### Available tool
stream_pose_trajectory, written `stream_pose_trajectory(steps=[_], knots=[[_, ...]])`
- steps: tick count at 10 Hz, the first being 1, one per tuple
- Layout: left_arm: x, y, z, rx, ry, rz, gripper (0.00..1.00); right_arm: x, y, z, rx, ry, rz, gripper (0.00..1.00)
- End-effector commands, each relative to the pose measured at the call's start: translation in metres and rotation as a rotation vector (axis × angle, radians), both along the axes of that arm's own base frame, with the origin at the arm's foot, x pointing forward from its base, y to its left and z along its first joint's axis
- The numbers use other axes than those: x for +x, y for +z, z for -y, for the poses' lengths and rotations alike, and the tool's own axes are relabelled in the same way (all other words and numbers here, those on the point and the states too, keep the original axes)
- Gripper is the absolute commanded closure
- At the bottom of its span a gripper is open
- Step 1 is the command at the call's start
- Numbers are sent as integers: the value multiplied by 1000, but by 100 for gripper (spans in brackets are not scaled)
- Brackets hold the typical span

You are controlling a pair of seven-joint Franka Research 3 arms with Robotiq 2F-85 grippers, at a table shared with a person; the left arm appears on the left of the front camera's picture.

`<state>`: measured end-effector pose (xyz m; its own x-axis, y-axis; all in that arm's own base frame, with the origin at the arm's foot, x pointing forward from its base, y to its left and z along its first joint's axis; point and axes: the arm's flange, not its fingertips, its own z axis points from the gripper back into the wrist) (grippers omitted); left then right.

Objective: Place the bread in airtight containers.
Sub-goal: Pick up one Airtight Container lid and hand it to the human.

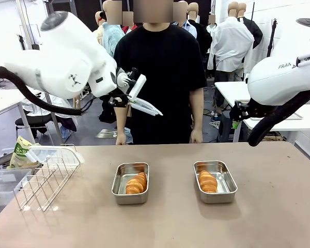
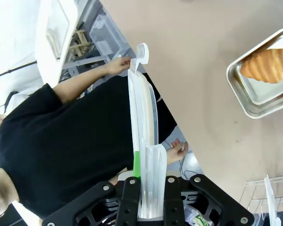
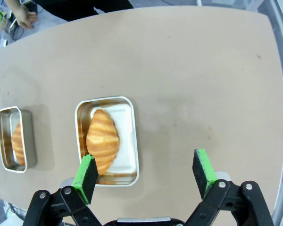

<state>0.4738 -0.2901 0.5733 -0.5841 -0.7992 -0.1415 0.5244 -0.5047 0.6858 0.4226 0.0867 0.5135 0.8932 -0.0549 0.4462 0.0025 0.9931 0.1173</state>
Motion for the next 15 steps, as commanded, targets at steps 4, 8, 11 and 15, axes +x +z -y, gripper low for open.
stream_pose_trajectory(steps=[4,8,11,15], knots=[[7,4,2,-31,9,3,100,0,-1,1,0,-2,-2,0],[7,4,2,-31,9,3,100,0,-1,1,0,-2,-2,0],[7,4,2,-31,9,3,100,0,-1,1,0,-2,-2,0],[7,4,2,-31,9,3,100,0,-1,1,0,-2,-2,0]])
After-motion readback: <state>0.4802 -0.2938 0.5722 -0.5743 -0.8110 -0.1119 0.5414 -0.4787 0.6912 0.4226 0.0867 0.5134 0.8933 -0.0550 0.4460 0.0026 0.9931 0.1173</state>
